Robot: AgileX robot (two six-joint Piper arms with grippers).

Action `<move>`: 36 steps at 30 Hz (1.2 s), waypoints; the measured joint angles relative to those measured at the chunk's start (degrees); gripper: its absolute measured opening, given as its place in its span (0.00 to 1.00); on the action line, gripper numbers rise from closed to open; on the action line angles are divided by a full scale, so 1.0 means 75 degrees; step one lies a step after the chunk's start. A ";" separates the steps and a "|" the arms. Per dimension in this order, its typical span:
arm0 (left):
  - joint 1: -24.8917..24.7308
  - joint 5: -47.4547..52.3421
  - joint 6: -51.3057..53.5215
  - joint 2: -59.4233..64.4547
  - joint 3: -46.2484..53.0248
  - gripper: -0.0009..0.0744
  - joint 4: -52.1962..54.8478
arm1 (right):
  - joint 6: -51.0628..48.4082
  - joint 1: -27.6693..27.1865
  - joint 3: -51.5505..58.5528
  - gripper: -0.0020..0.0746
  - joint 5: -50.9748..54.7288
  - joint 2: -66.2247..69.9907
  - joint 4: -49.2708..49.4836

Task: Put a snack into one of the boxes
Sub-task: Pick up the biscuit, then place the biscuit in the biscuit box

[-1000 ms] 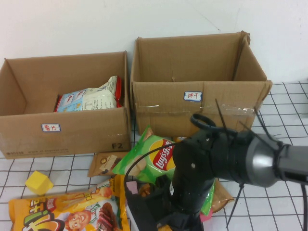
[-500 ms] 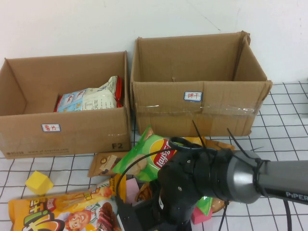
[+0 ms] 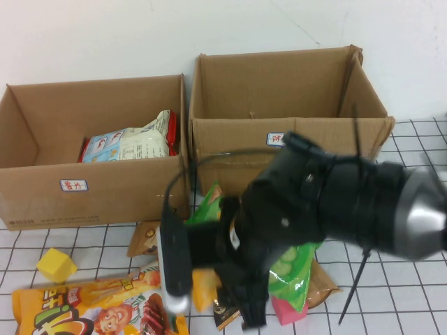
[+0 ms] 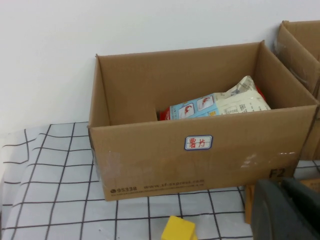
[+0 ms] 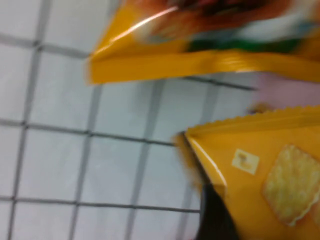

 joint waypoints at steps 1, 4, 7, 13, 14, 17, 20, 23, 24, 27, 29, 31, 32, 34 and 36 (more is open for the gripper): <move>0.0000 0.0000 0.0000 0.0000 0.0000 0.01 -0.0038 | 0.0209 -0.0029 -0.0098 0.58 0.0031 -0.0060 -0.0087; 0.0000 -0.0015 0.0000 0.0000 0.0000 0.01 -0.0180 | 0.0898 -0.0245 -0.0481 0.58 0.0030 -0.0101 -0.0229; 0.0000 -0.0148 0.0000 0.0000 0.0000 0.01 -0.0264 | 0.1481 -0.0709 -0.0838 0.58 -0.0078 -0.0101 -0.0262; 0.0000 -0.0306 0.0000 0.0000 0.0000 0.01 -0.0292 | 0.2409 -0.1811 -0.1408 0.58 -0.0749 -0.0101 -0.0086; 0.0000 -0.0311 0.0000 0.0000 0.0000 0.01 -0.0292 | 0.2466 -0.2001 -0.1502 0.58 -0.0916 -0.0084 0.0045; 0.0000 -0.0341 0.0000 0.0000 0.0000 0.01 -0.0292 | 0.2537 -0.2536 -0.1815 0.58 -0.1353 0.0035 0.0570; 0.0000 -0.0362 0.0000 0.0000 0.0000 0.01 -0.0292 | 0.2549 -0.2942 -0.2162 0.58 -0.1570 0.0305 0.1223; 0.0000 -0.0464 0.0000 0.0000 0.0000 0.01 -0.0292 | 0.2549 -0.3270 -0.2556 0.58 -0.1728 0.0678 0.1701; 0.0000 -0.0486 0.0000 0.0000 0.0000 0.01 -0.0292 | 0.2553 -0.3371 -0.2690 0.58 -0.1785 0.0825 0.1854; 0.0000 -0.0518 0.0000 0.0000 0.0000 0.01 -0.0292 | 0.2571 -0.3649 -0.3051 0.58 -0.1970 0.1193 0.2407; 0.0000 -0.0518 0.0000 0.0000 0.0000 0.01 -0.0292 | 0.2571 -0.3830 -0.3259 0.58 -0.2344 0.1393 0.2913; 0.0000 -0.0518 0.0000 0.0000 0.0000 0.01 -0.0292 | 0.2571 -0.3914 -0.3304 0.58 -0.2623 0.1478 0.3235; 0.0000 -0.0518 0.0000 0.0000 0.0000 0.01 -0.0292 | 0.2586 -0.3949 -0.3335 0.58 -0.2800 0.1491 0.3405; 0.0000 -0.0518 0.0000 0.0000 0.0000 0.01 -0.0292 | 0.2634 -0.4028 -0.3386 0.58 -0.3106 0.1491 0.3710; 0.0000 -0.0518 0.0000 0.0000 0.0000 0.01 -0.0292 | 0.2651 -0.4082 -0.3471 0.58 -0.3310 0.1491 0.3896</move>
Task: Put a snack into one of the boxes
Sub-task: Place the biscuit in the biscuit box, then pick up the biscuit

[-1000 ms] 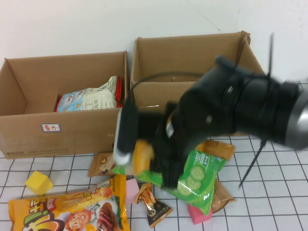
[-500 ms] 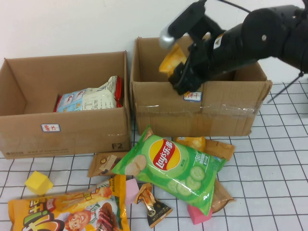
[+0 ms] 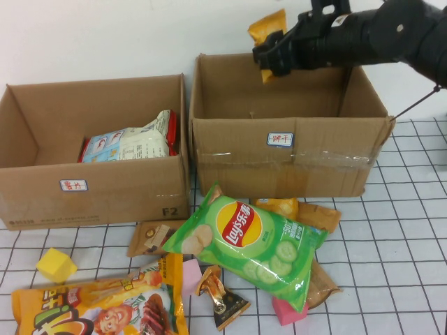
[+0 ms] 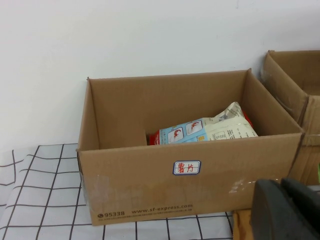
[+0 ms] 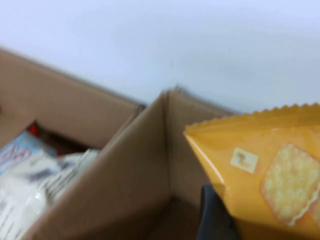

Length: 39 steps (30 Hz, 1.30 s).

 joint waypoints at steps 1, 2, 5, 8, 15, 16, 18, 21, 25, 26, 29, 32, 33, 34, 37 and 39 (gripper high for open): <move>0.0000 -0.0013 0.0000 0.0000 0.0000 0.01 0.0000 | 0.0006 -0.0021 -0.0029 0.58 -0.0039 0.0000 0.0032; 0.0000 -0.0013 0.0000 0.0000 0.0000 0.01 -0.0020 | -0.0014 -0.0041 -0.0046 0.58 -0.0056 0.0000 0.0065; 0.0000 -0.0029 0.0000 0.0000 0.0000 0.01 -0.0041 | -0.0083 -0.0109 -0.0046 0.65 -0.0040 0.0000 0.0081; 0.0000 -0.0029 0.0000 0.0000 0.0000 0.01 -0.0057 | -0.0083 -0.0192 -0.0046 0.80 -0.0040 0.0007 0.0134; 0.0000 0.0084 0.0000 0.0000 0.0000 0.01 -0.0156 | -0.0083 -0.0358 -0.0046 0.82 0.0582 -0.0201 0.0234; 0.0000 0.0174 0.0000 0.0000 0.0000 0.01 -0.0172 | -0.0103 -0.0358 -0.0046 0.79 0.0777 -0.0300 0.0234; 0.0000 0.0311 0.0000 0.0000 0.0000 0.01 -0.0190 | -0.0326 -0.0370 -0.0046 0.67 0.1337 -0.0617 0.0234; 0.0000 0.0346 0.0000 0.0000 0.0000 0.01 -0.0203 | -0.0913 -0.0370 -0.0046 0.38 0.2229 -0.1153 0.0234; 0.0000 0.0295 0.0000 0.0000 0.0000 0.01 -0.0203 | -0.1425 -0.0370 -0.0096 0.10 0.3596 -0.1747 0.0284; 0.0000 0.0251 0.0000 0.0000 0.0000 0.01 -0.0203 | -0.1533 -0.0370 -0.0103 0.07 0.4019 -0.1838 0.0284; 0.0000 0.0156 0.0000 0.0000 0.0000 0.01 -0.0220 | -0.1747 -0.0283 -0.0115 0.04 0.5372 -0.1924 0.0281; 0.0000 0.0099 0.0000 0.0000 0.0000 0.01 -0.0220 | -0.1859 0.0080 -0.0021 0.03 0.6474 -0.1897 -0.0043; 0.0000 0.0085 0.0000 0.0000 0.0000 0.01 -0.0220 | -0.1878 0.0254 0.0052 0.03 0.6614 -0.1897 -0.0216; 0.0000 0.0067 0.0000 0.0000 0.0000 0.01 -0.0224 | -0.1878 0.0411 0.0104 0.03 0.6614 -0.1897 -0.0364; 0.0000 0.0067 0.0000 0.0000 0.0000 0.01 -0.0224 | -0.1812 0.1055 0.0259 0.03 0.6614 -0.1844 -0.0695; 0.0000 0.0050 0.0000 0.0000 0.0000 0.01 -0.0224 | -0.1508 0.1588 0.0459 0.03 0.6614 -0.1767 -0.1013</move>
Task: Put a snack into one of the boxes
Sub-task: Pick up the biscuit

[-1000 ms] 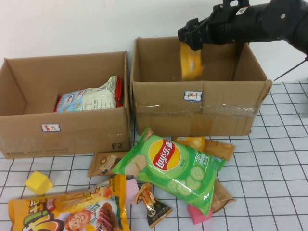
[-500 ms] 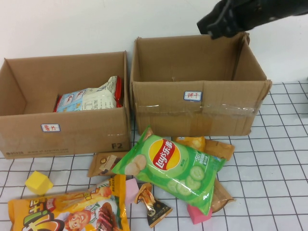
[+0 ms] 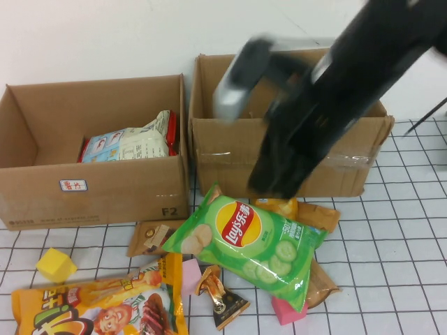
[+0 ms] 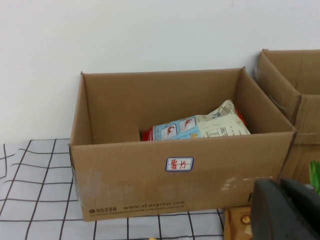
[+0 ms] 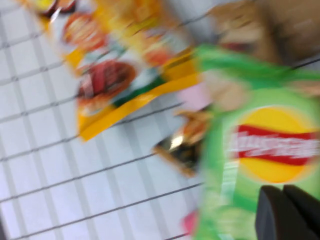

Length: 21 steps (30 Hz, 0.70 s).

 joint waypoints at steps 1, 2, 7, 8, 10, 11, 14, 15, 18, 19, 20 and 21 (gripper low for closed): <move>0.0000 0.0002 0.0000 0.0000 0.0000 0.01 0.0000 | 0.0184 0.0268 0.0133 0.03 0.0000 0.0038 -0.0165; 0.0000 -0.0021 0.0000 0.0000 0.0000 0.01 0.0000 | 0.0440 0.0521 0.0289 0.03 0.0000 0.0095 -0.0408; 0.0000 -0.0184 0.0000 0.0000 0.0000 0.01 0.0000 | 0.2111 0.1273 0.1393 0.03 -0.0974 0.0321 -0.1047; 0.0000 -0.0222 0.0000 0.0000 0.0000 0.01 0.0000 | 0.2463 0.1303 0.1676 0.03 -0.1376 0.0340 -0.1047; 0.0000 -0.0281 0.0000 0.0000 0.0000 0.01 0.0000 | 0.3011 0.1334 0.2191 0.03 -0.2202 0.0411 -0.1047; 0.0000 -0.0277 0.0000 0.0000 0.0000 0.01 0.0000 | 0.3263 0.1334 0.2396 0.03 -0.2574 0.0486 -0.1047; 0.0000 -0.0295 0.0000 0.0000 0.0000 0.01 0.0000 | 0.3819 0.1334 0.2644 0.03 -0.3227 0.0790 -0.1047; 0.0000 -0.0295 0.0000 0.0000 0.0000 0.01 0.0000 | 0.3847 0.1334 0.2675 0.03 -0.3359 0.0913 -0.1047; 0.0000 -0.0295 0.0014 0.0000 0.0000 0.01 0.0000 | 0.3674 0.1334 0.2694 0.11 -0.3516 0.1239 -0.0894; 0.0000 -0.0295 0.0012 0.0000 0.0000 0.01 0.0000 | 0.3560 0.1334 0.2694 0.15 -0.3538 0.1310 -0.0798; 0.0000 -0.0295 0.0029 0.0000 0.0000 0.01 0.0000 | 0.3394 0.1334 0.2694 0.22 -0.3569 0.1385 -0.0653; 0.0000 -0.0295 0.0040 0.0000 0.0000 0.01 0.0000 | 0.3251 0.1334 0.2694 0.30 -0.3585 0.1455 -0.0493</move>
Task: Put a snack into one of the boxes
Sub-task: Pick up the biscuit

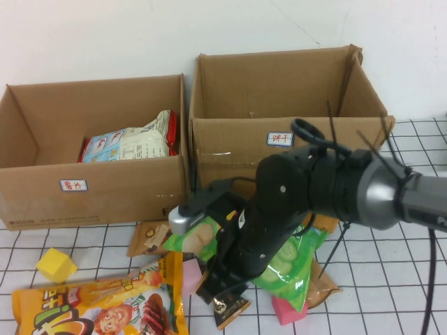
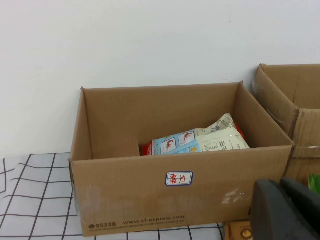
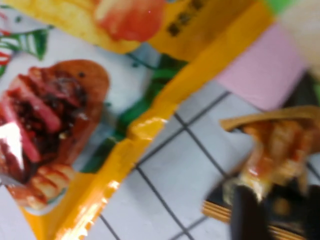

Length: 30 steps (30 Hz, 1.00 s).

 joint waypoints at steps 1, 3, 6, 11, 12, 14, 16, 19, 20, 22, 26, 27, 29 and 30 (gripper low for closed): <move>0.0000 0.0000 0.0016 0.0000 0.0000 0.01 0.0000 | -0.0115 0.0000 0.0000 0.39 -0.0035 0.0038 0.0104; 0.0000 0.0000 0.0079 0.0000 0.0000 0.01 0.0000 | -0.0262 0.0005 0.0000 0.56 -0.0105 0.0168 0.0200; 0.0000 0.0000 0.0227 0.0000 0.0000 0.01 0.0000 | -0.0315 0.0018 0.0000 0.71 -0.0258 0.0325 0.0200; 0.0000 0.0000 0.0339 0.0000 0.0000 0.01 0.0000 | -0.0332 0.0018 0.0000 0.76 -0.0583 0.0495 0.0168; 0.0000 0.0000 0.0339 0.0000 0.0000 0.01 0.0000 | -0.0332 0.0018 0.0000 0.76 -0.0638 0.0546 0.0135; 0.0000 0.0000 0.0344 0.0000 0.0000 0.01 0.0000 | -0.0332 0.0018 0.0000 0.76 -0.0685 0.0621 0.0105; 0.0000 0.0000 0.0344 0.0000 0.0000 0.01 0.0000 | -0.0332 0.0018 0.0000 0.73 -0.0719 0.0690 0.0092; 0.0000 0.0000 0.0344 0.0000 0.0000 0.01 0.0000 | -0.0350 0.0018 0.0000 0.64 -0.0719 0.0763 0.0054; 0.0000 0.0000 0.0344 0.0000 0.0000 0.01 0.0000 | -0.0355 0.0018 0.0000 0.59 -0.0719 0.0795 0.0035; 0.0000 0.0000 0.0344 0.0000 0.0000 0.01 0.0000 | -0.0355 0.0018 -0.0021 0.47 -0.0651 0.0810 0.0030; 0.0000 0.0000 0.0356 0.0000 0.0000 0.01 0.0000 | -0.0355 0.0018 -0.0297 0.21 -0.0188 0.0828 0.0049; 0.0000 0.0000 0.0356 0.0000 0.0000 0.01 0.0000 | -0.0367 0.0018 -0.0380 0.22 -0.0063 0.0776 0.0074; 0.0000 0.0000 0.0356 0.0000 0.0000 0.01 0.0000 | -0.0466 0.0018 -0.0528 0.22 0.0173 0.0601 0.0172; 0.0000 0.0000 0.0356 0.0000 0.0000 0.01 0.0000 | -0.0553 0.0018 -0.0599 0.22 0.0306 0.0443 0.0226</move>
